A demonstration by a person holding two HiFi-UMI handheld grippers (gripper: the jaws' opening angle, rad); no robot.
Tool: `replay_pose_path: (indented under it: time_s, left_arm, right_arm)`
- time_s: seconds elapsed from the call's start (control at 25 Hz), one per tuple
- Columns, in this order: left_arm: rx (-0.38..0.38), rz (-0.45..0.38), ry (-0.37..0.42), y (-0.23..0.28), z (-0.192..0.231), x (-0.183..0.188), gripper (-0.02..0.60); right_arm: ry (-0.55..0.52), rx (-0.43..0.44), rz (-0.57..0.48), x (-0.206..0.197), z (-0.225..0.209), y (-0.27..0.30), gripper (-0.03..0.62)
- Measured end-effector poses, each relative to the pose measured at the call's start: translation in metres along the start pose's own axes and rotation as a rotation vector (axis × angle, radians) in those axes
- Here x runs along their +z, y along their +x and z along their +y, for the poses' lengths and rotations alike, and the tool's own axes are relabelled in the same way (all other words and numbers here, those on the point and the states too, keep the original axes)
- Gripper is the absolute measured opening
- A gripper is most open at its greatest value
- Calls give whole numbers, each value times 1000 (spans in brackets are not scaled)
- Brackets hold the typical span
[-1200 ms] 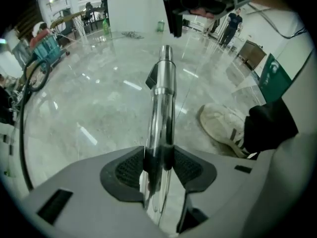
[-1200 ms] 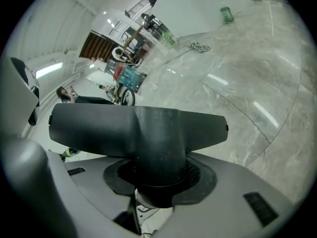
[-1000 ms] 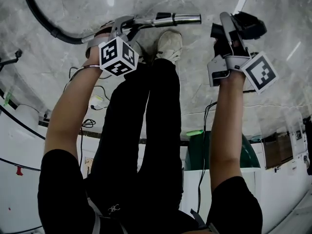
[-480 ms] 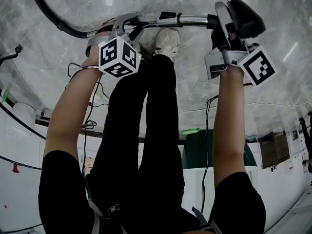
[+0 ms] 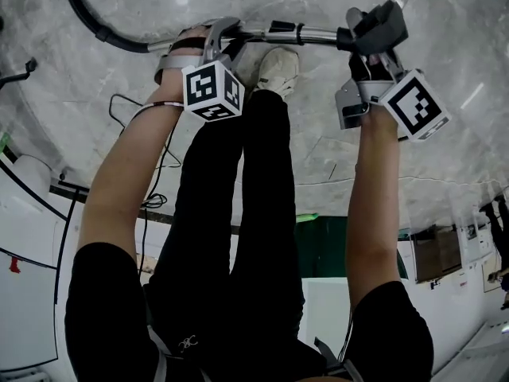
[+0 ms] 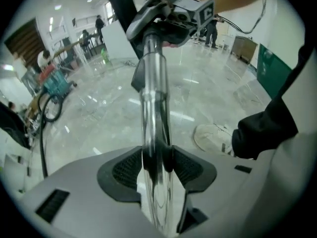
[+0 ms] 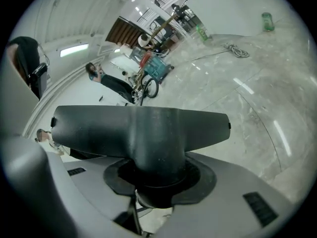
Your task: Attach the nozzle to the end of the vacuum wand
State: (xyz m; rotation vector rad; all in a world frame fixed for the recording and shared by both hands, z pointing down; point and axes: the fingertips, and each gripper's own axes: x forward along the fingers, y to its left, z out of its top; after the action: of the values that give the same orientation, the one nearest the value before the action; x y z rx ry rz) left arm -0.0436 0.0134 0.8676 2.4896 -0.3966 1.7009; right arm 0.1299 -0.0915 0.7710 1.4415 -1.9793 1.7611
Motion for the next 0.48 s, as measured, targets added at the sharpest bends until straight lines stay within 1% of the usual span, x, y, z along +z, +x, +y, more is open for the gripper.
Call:
replay_pose_path:
  time_s: [0.04, 0.12, 0.2, 0.24, 0.28, 0.32, 0.36, 0.4, 0.48]
  left_arm:
    - [27, -24, 21, 0, -2, 7, 179]
    - [35, -59, 31, 2, -4, 19, 181]
    - [8, -49, 36, 9, -9, 22, 179]
    - [-12, -37, 36, 13, -13, 22, 147]
    - [-34, -30, 30, 15, -16, 22, 135]
    - [-62, -31, 22, 15, -19, 23, 135]
    - [-99, -37, 13, 13, -22, 24, 135]
    - [-147, -46, 3, 9, -25, 26, 135]
    - [-268, -76, -19, 2, -30, 32, 135]
  right_arm:
    - [42, -15, 1, -4, 0, 1, 169]
    - [117, -68, 12, -16, -1, 4, 169]
    - [174, -140, 30, -31, -3, 4, 169]
    - [194, -176, 40, -37, -4, 3, 169]
    - [206, -200, 49, -40, -5, 1, 169]
    - [213, -198, 56, -42, -5, 1, 169]
    - [215, -162, 57, -41, -4, 1, 169]
    - [207, -96, 52, -38, -1, 2, 169]
    - [142, 69, 39, -30, 10, 1, 155]
